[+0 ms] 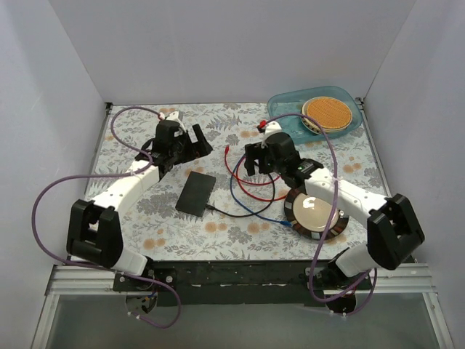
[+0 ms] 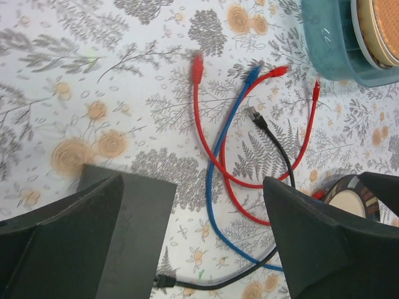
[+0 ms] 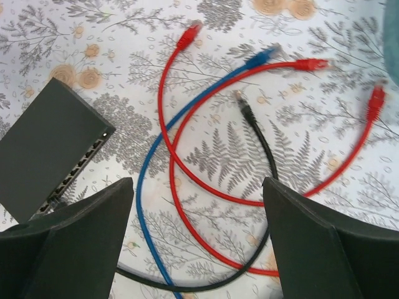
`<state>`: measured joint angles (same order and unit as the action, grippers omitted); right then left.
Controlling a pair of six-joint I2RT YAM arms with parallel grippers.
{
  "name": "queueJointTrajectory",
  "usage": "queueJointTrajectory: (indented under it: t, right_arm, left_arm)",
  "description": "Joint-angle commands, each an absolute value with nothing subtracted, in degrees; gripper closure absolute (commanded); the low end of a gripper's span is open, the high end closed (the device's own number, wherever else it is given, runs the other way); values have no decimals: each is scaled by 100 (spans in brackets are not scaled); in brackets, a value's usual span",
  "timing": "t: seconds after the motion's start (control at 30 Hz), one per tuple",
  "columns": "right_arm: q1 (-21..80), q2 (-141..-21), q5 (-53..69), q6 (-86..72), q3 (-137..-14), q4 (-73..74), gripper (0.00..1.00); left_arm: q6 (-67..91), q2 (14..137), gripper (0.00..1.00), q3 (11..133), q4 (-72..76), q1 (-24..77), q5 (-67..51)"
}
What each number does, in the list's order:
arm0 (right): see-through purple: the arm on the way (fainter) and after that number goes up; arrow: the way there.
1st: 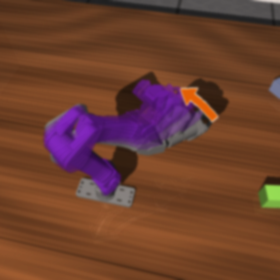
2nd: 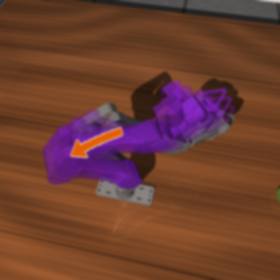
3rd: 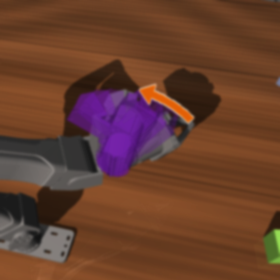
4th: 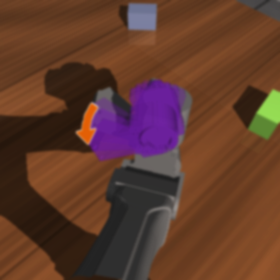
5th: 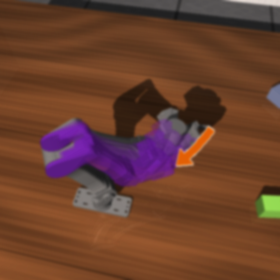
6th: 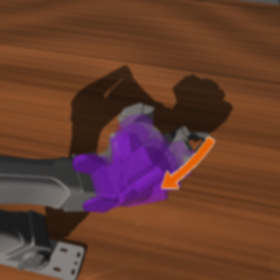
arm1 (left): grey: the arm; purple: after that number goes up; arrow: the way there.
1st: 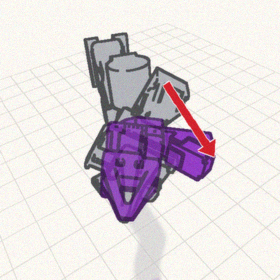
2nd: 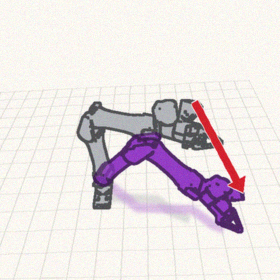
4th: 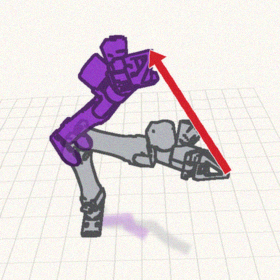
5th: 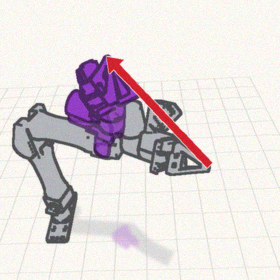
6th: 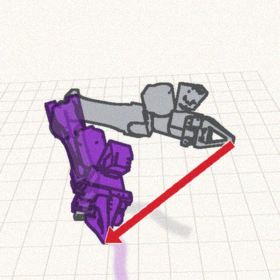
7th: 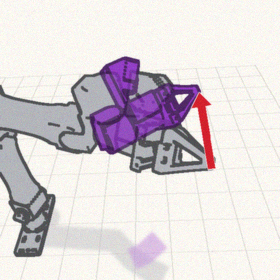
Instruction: Insert the plug into the switch port
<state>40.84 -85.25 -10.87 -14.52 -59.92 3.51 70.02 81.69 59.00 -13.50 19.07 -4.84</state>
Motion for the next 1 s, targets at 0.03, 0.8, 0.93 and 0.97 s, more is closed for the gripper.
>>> queueJointTrajectory:
  t: [0.03,0.8,0.93,0.97]
  right_arm:
    - [3797,-7744,-879,-1644,-5416,439,10]
    - [3533,-6873,-993,-1661,-4430,677,11]
    - [3533,-6829,-993,-1661,-4324,606,11]
    - [3525,-6829,-993,-1652,-4333,606,11]
  left_arm:
    - [6636,8981,10,6678,-1397,2153,-967]
    - [6231,12366,60,9993,-3498,3120,1089]
    - [6293,12428,60,9958,-3445,3138,1151]
    - [6302,12463,60,9975,-3437,3138,1134]
